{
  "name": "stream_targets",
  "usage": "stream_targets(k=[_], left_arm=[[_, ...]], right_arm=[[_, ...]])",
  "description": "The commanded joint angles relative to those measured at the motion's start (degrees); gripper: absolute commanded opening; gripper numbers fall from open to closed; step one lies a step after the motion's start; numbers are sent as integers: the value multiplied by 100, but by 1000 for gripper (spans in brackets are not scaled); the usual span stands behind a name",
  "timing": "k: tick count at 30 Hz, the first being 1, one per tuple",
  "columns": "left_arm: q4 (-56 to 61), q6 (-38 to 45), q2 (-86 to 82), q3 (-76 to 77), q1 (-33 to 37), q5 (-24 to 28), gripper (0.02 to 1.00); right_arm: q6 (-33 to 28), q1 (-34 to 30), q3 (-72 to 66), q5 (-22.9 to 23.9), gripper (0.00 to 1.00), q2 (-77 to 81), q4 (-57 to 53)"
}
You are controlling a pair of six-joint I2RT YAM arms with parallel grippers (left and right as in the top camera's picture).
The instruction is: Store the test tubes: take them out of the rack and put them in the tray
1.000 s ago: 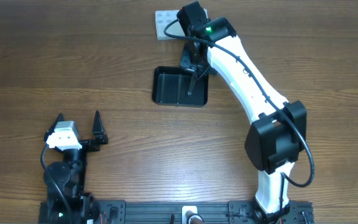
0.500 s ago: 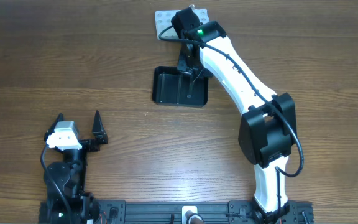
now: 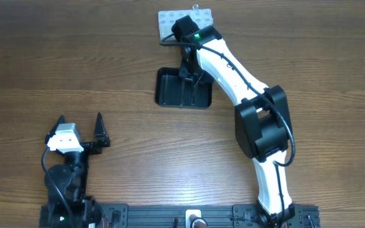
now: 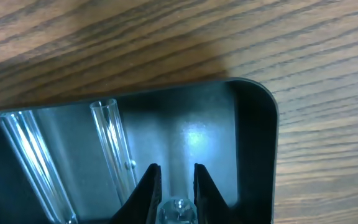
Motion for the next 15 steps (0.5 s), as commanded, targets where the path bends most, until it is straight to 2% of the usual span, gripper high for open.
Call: stream_targets(k=[1, 3, 4, 12, 15], left_arm=[[0, 81, -35, -28, 28, -11, 996], [0, 81, -35, -28, 28, -11, 998], [-2, 81, -35, -28, 28, -11, 998], [-2, 81, -35, -28, 28, -11, 998], [0, 81, -35, -28, 28, -11, 996]], right_arm=[[57, 79, 74, 81, 180, 229, 94], [57, 76, 74, 83, 272, 328, 199], [55, 76, 74, 92, 288, 367, 229], [52, 74, 76, 103, 305, 496, 350], [-127, 72, 133, 92, 329, 415, 345]])
